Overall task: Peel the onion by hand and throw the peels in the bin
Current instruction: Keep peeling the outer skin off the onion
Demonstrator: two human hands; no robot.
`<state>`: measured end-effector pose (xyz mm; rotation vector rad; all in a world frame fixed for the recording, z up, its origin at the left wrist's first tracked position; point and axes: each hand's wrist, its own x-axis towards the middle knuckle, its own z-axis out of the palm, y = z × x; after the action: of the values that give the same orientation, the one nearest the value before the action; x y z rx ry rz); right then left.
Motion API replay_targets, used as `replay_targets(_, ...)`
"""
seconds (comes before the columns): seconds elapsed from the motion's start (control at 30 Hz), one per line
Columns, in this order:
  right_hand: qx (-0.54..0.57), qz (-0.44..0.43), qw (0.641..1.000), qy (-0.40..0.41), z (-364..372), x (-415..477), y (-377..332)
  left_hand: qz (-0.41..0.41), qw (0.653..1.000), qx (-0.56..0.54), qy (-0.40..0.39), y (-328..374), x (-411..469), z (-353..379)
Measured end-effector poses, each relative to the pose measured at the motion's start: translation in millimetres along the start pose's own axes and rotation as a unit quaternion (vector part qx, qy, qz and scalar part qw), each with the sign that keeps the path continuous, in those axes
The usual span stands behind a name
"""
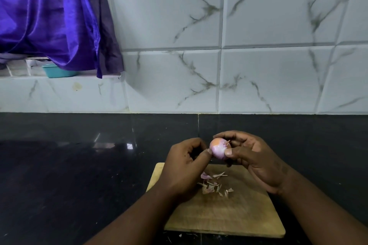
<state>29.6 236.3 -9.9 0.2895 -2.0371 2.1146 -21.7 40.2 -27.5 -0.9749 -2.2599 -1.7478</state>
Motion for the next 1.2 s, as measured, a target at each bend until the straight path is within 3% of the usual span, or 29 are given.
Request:
replay_targets(0.43,0.014,0.014,0.999,0.026,3,2,0,0.023,0.999,0.016,0.033,4,-1,-1)
replay_targets(0.6,0.058,0.006,0.998,0.011,2,1,-1,-0.018,0.997,0.066,0.046,-2,3,-1)
replay_targets(0.8,0.132,0.019,0.991,-0.006,-4,2,-1,-0.072,0.986,0.145,-0.050,-6,3,0)
replay_targets(0.87,0.121,0.021,0.992,-0.015,-4,2,-1,-0.041,0.991,0.124,-0.023,-5,3,-1)
replay_targets(1.0,0.112,0.023,0.993,-0.018,-3,3,2,0.013,1.000,-0.021,0.017,3,0,-2)
replay_targets(1.2,0.124,0.025,0.992,-0.014,-4,3,3,0.018,0.999,-0.050,0.005,0,1,2)
